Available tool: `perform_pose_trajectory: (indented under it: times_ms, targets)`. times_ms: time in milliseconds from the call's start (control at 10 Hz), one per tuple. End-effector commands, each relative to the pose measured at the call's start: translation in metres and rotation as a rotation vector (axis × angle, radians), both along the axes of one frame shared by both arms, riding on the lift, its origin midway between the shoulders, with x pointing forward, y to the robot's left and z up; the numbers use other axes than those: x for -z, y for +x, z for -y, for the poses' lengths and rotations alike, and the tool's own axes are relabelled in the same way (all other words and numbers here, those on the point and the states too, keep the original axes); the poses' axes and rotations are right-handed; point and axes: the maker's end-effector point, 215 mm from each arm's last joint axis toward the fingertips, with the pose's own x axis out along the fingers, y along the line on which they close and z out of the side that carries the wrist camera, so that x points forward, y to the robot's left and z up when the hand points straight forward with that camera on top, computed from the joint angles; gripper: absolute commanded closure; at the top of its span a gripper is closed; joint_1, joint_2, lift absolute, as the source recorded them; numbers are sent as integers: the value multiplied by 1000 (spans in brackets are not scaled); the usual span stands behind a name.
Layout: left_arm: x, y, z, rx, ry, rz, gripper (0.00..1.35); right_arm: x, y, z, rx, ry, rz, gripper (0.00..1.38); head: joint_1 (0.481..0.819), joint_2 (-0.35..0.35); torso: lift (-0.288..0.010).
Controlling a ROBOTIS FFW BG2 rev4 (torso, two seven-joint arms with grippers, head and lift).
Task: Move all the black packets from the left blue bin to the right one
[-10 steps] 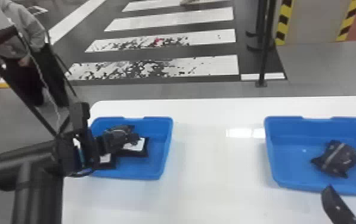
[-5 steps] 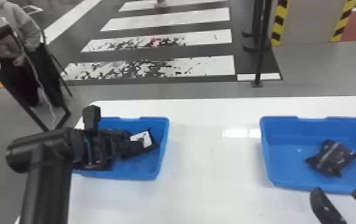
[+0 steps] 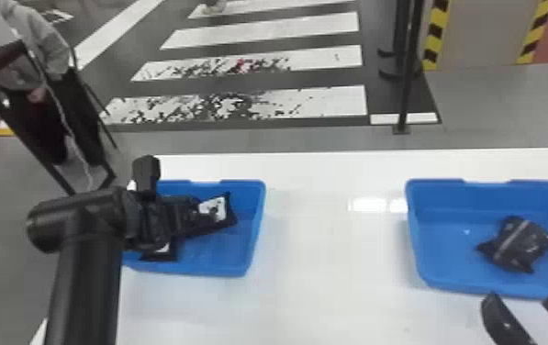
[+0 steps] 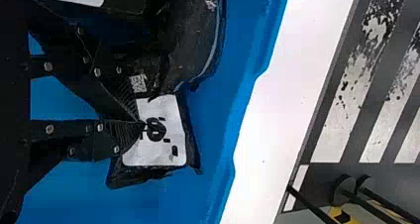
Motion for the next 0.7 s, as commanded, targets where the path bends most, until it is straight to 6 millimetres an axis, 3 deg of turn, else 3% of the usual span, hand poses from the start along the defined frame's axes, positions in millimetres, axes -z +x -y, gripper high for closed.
perform_pose_trajectory:
  times_ms: [0,100,200,300,400,600]
  targets:
    - [3,2,0,-12,-10,33,1133,0,0,0,-2,4,0,190,695,245,-138]
    - [3,3,-1,-15,-12,42,1107,1,-1,-1,-4,7,-4,196,695,247,-138]
    - [0,7,6,-10,-34,58,769,2,-1,-1,-7,9,-8,200,695,247,-138]
    - [-4,12,10,-6,-47,80,337,4,-2,-2,-10,10,-12,200,695,246,-138]
    - [-7,15,15,5,-50,85,84,4,-2,-3,-12,12,-14,203,695,241,-138]
    - [-14,22,16,8,-50,108,147,7,-3,-4,-18,15,-25,209,695,228,-138]
